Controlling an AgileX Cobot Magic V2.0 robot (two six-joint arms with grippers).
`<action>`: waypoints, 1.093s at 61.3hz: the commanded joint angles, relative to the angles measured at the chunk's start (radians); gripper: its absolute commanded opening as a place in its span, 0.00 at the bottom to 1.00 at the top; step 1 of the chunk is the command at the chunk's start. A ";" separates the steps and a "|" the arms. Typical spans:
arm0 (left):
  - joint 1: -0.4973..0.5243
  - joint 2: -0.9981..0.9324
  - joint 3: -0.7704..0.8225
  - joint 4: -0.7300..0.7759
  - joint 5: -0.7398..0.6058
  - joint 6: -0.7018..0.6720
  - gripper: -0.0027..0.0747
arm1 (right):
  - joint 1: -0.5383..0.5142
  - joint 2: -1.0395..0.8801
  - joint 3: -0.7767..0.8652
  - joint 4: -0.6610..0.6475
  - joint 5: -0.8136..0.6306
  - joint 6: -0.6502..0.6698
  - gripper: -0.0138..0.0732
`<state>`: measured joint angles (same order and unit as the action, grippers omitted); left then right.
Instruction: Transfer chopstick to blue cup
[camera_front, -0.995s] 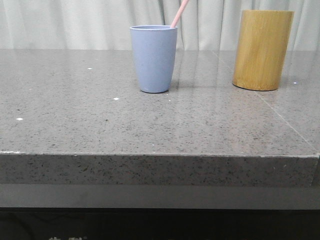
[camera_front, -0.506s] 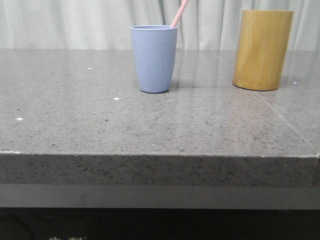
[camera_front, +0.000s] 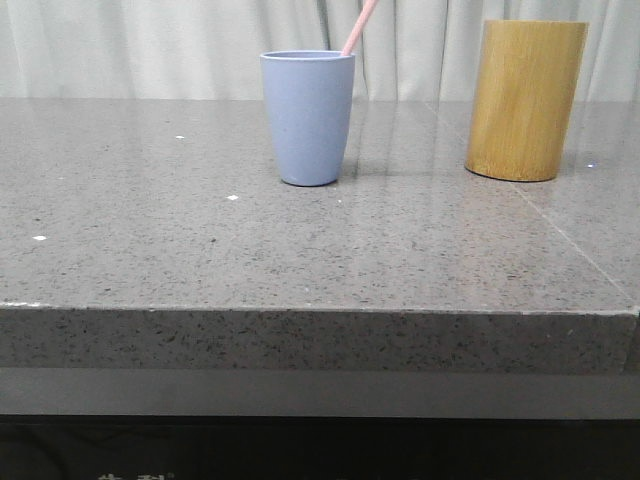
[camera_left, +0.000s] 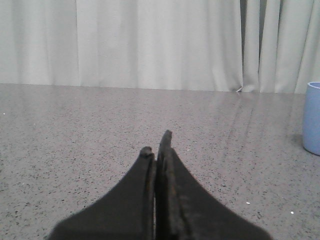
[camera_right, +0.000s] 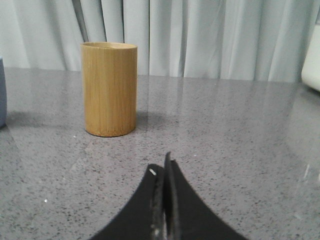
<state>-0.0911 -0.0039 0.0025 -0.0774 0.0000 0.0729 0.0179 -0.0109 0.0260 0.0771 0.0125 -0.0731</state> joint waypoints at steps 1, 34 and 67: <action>0.000 -0.023 0.014 -0.007 -0.080 -0.006 0.01 | -0.006 -0.020 -0.003 -0.054 -0.083 0.020 0.08; 0.000 -0.023 0.014 -0.007 -0.080 -0.006 0.01 | -0.006 -0.020 -0.003 -0.034 -0.080 0.098 0.08; 0.000 -0.023 0.014 -0.007 -0.080 -0.006 0.01 | -0.006 -0.020 -0.003 -0.034 -0.080 0.098 0.08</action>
<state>-0.0911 -0.0039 0.0025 -0.0774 0.0000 0.0729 0.0179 -0.0109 0.0260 0.0520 0.0125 0.0265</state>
